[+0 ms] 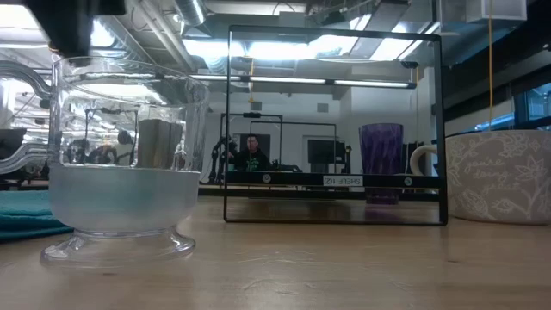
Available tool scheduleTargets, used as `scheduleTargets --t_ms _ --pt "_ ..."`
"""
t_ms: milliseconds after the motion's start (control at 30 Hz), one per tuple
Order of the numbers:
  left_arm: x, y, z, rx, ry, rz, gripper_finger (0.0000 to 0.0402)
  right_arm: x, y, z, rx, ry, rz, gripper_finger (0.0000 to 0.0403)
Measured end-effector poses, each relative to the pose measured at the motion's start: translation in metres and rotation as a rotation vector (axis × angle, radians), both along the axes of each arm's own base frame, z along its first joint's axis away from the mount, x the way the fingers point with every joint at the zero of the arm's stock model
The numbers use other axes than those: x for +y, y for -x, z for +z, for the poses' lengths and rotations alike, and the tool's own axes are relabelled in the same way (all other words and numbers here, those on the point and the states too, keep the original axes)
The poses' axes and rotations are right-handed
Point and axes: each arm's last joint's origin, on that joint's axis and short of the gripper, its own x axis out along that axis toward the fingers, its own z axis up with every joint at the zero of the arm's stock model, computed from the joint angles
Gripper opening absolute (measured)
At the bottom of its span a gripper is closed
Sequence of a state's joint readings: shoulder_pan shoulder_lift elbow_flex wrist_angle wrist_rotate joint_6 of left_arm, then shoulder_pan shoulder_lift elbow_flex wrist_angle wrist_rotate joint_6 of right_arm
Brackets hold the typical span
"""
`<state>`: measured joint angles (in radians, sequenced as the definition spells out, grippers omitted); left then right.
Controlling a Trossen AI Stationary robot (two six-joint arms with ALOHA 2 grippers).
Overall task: Stack small to large cups/mugs on shelf
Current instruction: Put the transparent mug on the shelf
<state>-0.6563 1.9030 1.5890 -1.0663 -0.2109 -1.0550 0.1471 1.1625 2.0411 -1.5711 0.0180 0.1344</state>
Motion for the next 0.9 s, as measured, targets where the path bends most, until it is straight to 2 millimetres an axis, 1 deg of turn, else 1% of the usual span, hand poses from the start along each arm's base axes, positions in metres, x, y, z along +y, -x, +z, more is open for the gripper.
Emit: scheduleTargets --t_ms 167,300,367,467,600,767,900 --pt "-0.015 0.008 0.001 -0.022 0.078 0.101 0.0075 0.000 0.000 0.000 0.001 -0.008 -0.025 0.0200" --pt "-0.034 0.014 0.003 -0.124 0.141 0.183 0.0089 0.000 0.000 0.000 0.000 -0.004 -0.023 0.0200" --pt "-0.039 0.016 0.004 -0.162 0.162 0.238 0.0097 -0.001 0.000 0.000 -0.001 0.003 -0.021 0.0200" --pt "-0.039 0.018 0.004 -0.183 0.150 0.312 0.0110 -0.001 0.000 0.000 -0.005 0.036 -0.033 0.0200" --pt "-0.036 0.020 0.002 -0.161 0.123 0.337 0.0126 -0.002 0.000 0.000 -0.007 0.055 -0.054 0.0200" --pt "-0.037 0.025 -0.008 -0.145 0.099 0.327 0.0142 -0.002 0.000 0.000 -0.006 0.042 -0.065 0.0200" --pt "-0.038 0.031 -0.019 -0.139 0.083 0.322 0.0146 -0.002 0.000 0.000 -0.004 0.024 -0.058 0.0200"
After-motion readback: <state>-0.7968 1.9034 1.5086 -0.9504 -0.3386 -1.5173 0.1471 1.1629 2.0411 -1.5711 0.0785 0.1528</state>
